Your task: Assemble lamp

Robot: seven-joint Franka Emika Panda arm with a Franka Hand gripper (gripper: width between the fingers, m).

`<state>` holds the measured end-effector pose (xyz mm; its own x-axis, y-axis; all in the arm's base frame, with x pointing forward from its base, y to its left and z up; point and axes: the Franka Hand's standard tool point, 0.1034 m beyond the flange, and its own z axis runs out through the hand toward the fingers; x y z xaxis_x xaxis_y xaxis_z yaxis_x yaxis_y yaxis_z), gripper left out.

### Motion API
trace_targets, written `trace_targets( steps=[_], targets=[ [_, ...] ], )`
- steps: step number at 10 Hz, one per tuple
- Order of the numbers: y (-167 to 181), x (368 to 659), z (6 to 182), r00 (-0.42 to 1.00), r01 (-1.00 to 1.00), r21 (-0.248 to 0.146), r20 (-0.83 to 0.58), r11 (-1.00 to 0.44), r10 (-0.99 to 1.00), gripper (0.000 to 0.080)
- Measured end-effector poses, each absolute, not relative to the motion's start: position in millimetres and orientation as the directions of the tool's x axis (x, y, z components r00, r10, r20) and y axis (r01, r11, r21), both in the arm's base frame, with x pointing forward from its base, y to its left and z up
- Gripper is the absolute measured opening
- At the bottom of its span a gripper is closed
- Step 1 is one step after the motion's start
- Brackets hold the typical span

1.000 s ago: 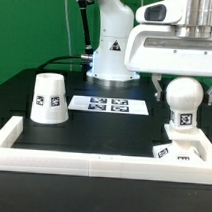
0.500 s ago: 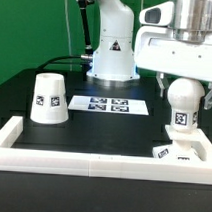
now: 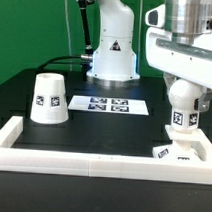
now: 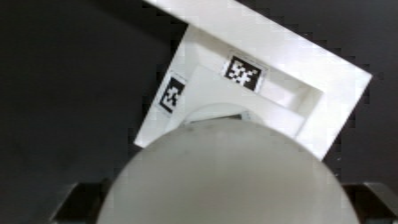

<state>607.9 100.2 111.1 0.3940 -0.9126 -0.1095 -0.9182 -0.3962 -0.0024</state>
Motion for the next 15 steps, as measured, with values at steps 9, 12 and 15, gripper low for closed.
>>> trace_targets(
  steps=[9, 12, 15],
  targets=[
    [113, 612, 113.2, 0.743, -0.669, -0.091, -0.05, -0.738, -0.667, 0.0699],
    [108, 607, 110.6, 0.892, -0.452, -0.1, -0.02, -0.886, -0.452, 0.0699],
    [107, 606, 109.3, 0.958, -0.286, -0.101, 0.0, -0.953, -0.287, 0.0699]
  ],
)
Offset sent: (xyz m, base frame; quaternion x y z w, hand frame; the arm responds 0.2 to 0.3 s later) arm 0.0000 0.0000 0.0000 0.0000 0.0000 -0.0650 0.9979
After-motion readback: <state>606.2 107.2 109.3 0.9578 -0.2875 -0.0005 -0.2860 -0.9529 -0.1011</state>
